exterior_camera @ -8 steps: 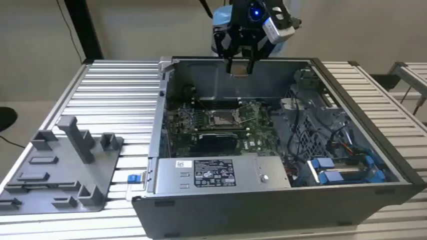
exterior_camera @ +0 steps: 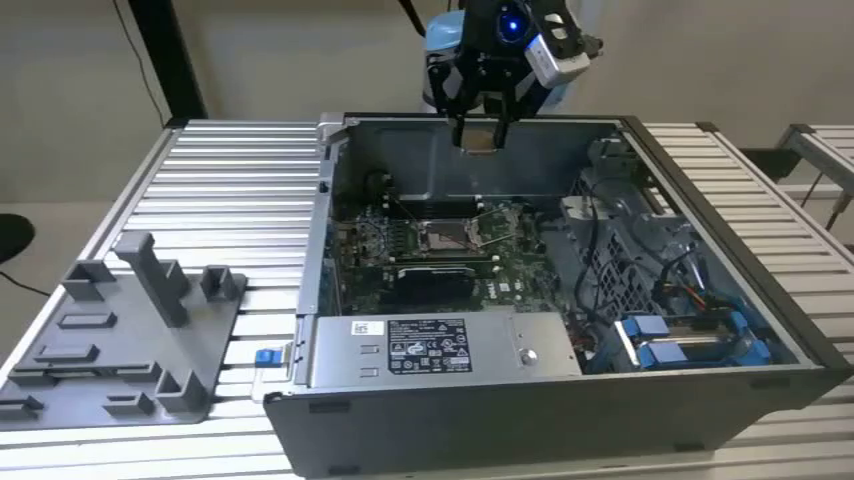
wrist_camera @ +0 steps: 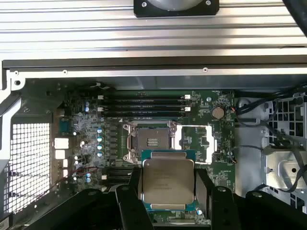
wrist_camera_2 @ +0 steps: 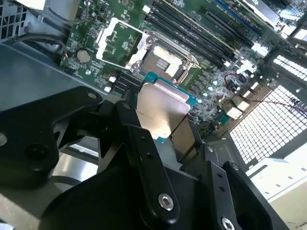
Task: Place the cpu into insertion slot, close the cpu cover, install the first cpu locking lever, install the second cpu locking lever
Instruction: 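Place the cpu into insertion slot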
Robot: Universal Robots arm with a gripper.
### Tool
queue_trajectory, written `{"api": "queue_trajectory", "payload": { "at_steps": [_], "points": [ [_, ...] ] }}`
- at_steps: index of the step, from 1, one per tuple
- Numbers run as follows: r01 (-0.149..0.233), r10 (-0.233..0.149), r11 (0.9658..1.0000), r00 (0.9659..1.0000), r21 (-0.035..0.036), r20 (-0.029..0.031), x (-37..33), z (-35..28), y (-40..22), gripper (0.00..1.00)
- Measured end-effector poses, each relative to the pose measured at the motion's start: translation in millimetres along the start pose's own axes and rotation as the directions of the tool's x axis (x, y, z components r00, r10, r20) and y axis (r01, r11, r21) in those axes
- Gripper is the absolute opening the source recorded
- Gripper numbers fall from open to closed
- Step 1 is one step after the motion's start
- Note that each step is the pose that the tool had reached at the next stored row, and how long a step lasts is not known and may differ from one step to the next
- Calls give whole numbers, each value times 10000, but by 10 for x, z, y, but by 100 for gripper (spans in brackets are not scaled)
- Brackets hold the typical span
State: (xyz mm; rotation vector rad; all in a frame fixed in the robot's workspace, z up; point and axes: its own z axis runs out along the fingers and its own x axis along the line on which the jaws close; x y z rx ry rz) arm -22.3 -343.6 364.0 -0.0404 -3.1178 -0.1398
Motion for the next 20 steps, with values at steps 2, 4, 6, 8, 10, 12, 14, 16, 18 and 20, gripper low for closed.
{"api": "queue_trajectory", "payload": {
  "at_steps": [2,4,6,8,10,12,14,16,18,20],
  "points": [
    [2,-2,10000,10000,0,-1,-1,0,0,0],
    [2,-2,10000,10000,0,-1,-1,0,0,0],
    [-8,8,10000,10000,-1,0,-1,0,0,0],
    [-209,209,9998,9998,-5,18,-1,1,0,0],
    [-539,539,9985,9985,-15,48,-1,3,0,0],
    [-908,908,9959,9958,-22,79,-1,5,-1,0],
    [-1256,1256,9921,9920,-33,109,-1,10,-1,0],
    [-1606,1606,9870,9869,-45,140,-1,16,-2,0],
    [-1949,1950,9808,9807,-59,166,-1,21,-2,0],
    [-2274,2275,9738,9736,-70,186,-1,27,-2,0]
  ]
}}
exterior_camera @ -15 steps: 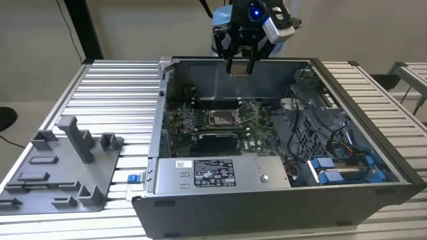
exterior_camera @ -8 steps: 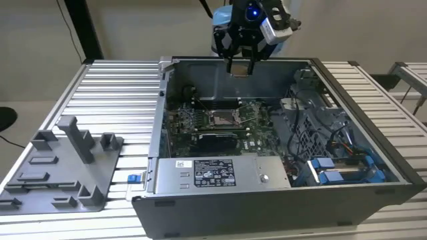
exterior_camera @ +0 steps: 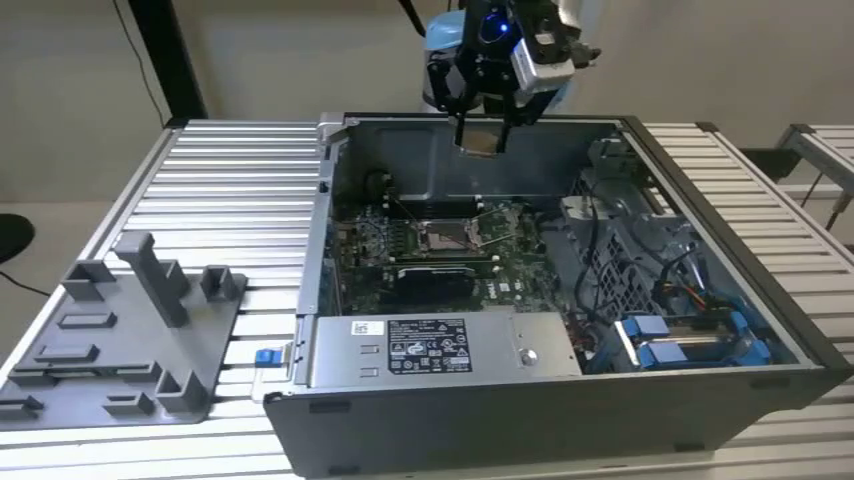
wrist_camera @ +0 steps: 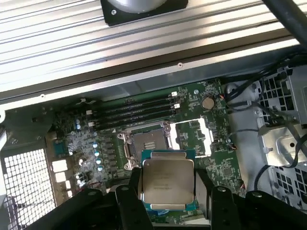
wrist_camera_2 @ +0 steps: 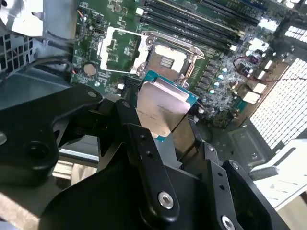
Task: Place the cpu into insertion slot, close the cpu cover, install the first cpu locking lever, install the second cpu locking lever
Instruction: 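Place the cpu into insertion slot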
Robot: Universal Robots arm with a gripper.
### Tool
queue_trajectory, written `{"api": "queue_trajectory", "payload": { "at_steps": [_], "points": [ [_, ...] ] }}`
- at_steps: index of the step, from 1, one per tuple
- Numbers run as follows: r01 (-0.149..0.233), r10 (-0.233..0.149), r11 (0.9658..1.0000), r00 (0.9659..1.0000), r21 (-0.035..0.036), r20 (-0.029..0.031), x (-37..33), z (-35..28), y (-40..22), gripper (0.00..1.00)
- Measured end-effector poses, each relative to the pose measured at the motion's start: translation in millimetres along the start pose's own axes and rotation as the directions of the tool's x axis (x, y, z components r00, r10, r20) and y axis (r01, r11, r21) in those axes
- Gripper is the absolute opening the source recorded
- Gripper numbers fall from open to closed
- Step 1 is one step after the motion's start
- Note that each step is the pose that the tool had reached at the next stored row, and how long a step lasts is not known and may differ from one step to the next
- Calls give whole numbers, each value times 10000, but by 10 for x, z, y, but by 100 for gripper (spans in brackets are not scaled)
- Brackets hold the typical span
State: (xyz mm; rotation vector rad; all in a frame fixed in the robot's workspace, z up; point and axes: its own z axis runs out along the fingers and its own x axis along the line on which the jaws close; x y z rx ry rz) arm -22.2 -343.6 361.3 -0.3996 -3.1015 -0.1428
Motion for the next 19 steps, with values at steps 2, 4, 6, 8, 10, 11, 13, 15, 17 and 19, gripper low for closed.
{"api": "queue_trajectory", "payload": {
  "at_steps": [2,4,6,8,10,11,13,15,17,19],
  "points": [
    [-339,339,9994,9994,-6,17,0,7,0,0],
    [-643,643,9979,9979,-7,24,0,13,-1,0],
    [-920,920,9958,9958,-8,27,0,19,-2,0],
    [-1165,1165,9932,9932,-4,18,0,26,-3,0],
    [-1423,1423,9898,9898,1,7,0,33,-3,0],
    [-1549,1549,9879,9879,0,9,-1,36,-3,0],
    [-1821,1821,9833,9833,-10,27,-1,46,-4,0],
    [-2106,2106,9776,9776,-20,51,-1,54,-5,0],
    [-2407,2407,9706,9706,-34,76,-1,63,-6,0],
    [-2719,2719,9623,9623,-48,101,-1,75,-7,0]
  ]
}}
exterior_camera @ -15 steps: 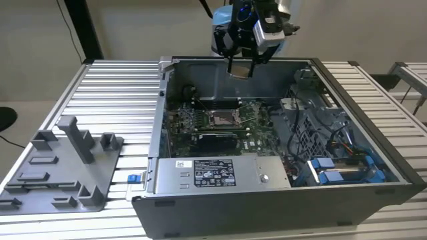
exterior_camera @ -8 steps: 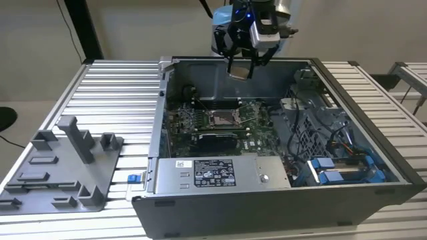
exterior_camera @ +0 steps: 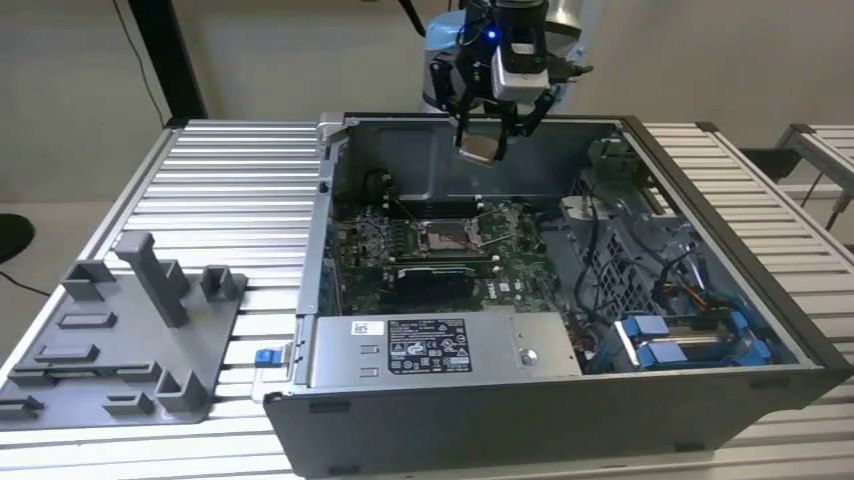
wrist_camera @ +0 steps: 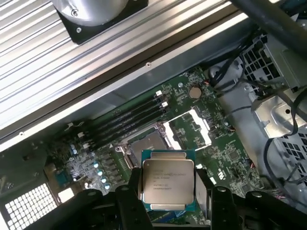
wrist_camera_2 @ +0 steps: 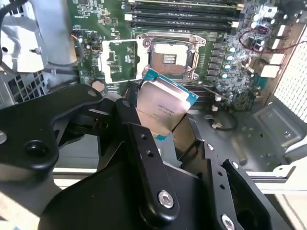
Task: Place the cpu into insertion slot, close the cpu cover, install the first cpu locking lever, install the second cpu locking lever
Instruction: 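Place the cpu into insertion slot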
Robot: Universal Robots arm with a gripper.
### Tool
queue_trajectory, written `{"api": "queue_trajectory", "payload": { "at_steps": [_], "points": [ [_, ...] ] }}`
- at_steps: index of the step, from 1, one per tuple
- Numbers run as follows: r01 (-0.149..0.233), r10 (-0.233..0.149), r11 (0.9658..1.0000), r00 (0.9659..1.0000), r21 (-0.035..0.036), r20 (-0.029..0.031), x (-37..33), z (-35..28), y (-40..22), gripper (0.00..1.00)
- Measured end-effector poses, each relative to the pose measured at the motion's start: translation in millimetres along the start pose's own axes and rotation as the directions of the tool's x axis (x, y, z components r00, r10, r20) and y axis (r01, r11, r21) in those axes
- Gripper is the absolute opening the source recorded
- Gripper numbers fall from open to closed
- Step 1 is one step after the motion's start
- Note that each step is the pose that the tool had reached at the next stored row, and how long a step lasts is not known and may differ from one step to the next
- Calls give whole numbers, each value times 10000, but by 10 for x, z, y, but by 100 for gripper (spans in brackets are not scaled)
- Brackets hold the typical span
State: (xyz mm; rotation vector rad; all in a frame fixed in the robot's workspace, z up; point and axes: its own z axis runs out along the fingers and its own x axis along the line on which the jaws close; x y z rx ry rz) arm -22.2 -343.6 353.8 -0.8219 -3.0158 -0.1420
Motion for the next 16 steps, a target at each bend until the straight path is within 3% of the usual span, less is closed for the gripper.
{"api": "queue_trajectory", "payload": {
  "at_steps": [4,8,11,16],
  "points": [
    [-724,724,9974,9974,-25,55,-1,28,-2,0],
    [-1420,1420,9899,9898,-49,100,-3,63,-5,0],
    [-1933,1934,9811,9810,-67,133,-4,92,-8,0],
    [-2687,2688,9632,9630,-76,169,-5,142,-12,0]
  ]
}}
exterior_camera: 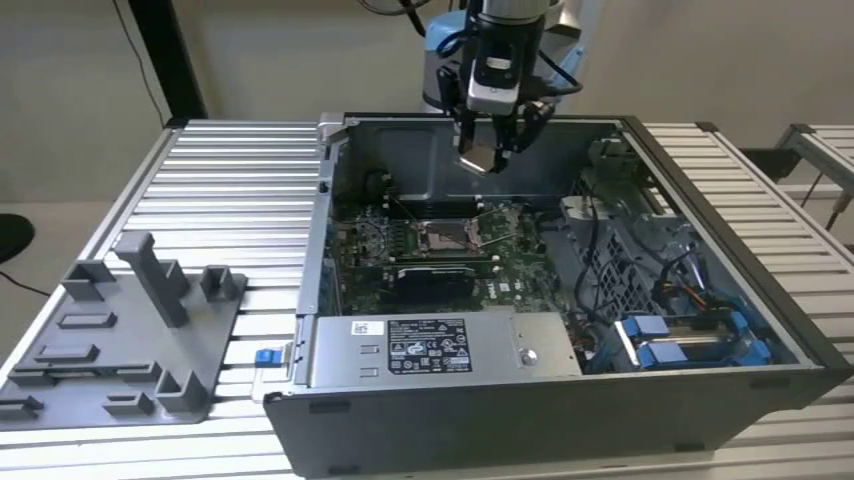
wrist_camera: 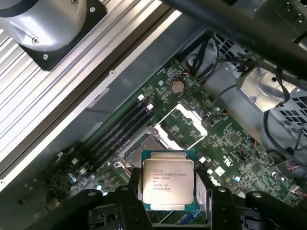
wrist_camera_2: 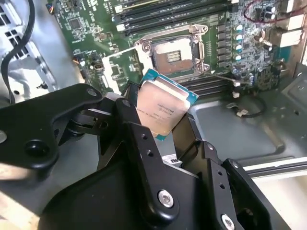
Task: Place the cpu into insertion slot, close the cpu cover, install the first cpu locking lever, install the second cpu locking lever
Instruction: 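Place the cpu into insertion slot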
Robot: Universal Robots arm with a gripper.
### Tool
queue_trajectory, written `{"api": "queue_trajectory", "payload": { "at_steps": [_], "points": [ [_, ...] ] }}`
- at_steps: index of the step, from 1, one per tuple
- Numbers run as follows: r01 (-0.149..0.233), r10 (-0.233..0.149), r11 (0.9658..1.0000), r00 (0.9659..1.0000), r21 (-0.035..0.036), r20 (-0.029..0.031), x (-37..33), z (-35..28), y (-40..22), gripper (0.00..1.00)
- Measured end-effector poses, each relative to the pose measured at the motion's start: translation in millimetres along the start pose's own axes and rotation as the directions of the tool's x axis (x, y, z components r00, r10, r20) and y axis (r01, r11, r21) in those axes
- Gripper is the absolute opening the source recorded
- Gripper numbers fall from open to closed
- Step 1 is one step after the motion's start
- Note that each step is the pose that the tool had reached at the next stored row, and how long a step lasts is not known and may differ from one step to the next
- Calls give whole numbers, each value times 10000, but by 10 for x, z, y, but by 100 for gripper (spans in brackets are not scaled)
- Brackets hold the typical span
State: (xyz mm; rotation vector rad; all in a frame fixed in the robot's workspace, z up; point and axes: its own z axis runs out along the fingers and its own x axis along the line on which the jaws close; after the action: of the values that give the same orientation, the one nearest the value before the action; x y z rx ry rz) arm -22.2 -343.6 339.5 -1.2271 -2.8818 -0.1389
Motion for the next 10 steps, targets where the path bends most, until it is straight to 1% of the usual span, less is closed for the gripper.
{"api": "queue_trajectory", "payload": {
  "at_steps": [2,5,8,10],
  "points": [
    [-272,272,9996,9996,8,18,-1,22,-2,0],
    [-679,679,9977,9977,20,42,-2,53,-4,0],
    [-1075,1075,9942,9942,32,59,-3,79,-6,0],
    [-1343,1342,9909,9909,40,70,-4,96,-8,0]
  ]
}}
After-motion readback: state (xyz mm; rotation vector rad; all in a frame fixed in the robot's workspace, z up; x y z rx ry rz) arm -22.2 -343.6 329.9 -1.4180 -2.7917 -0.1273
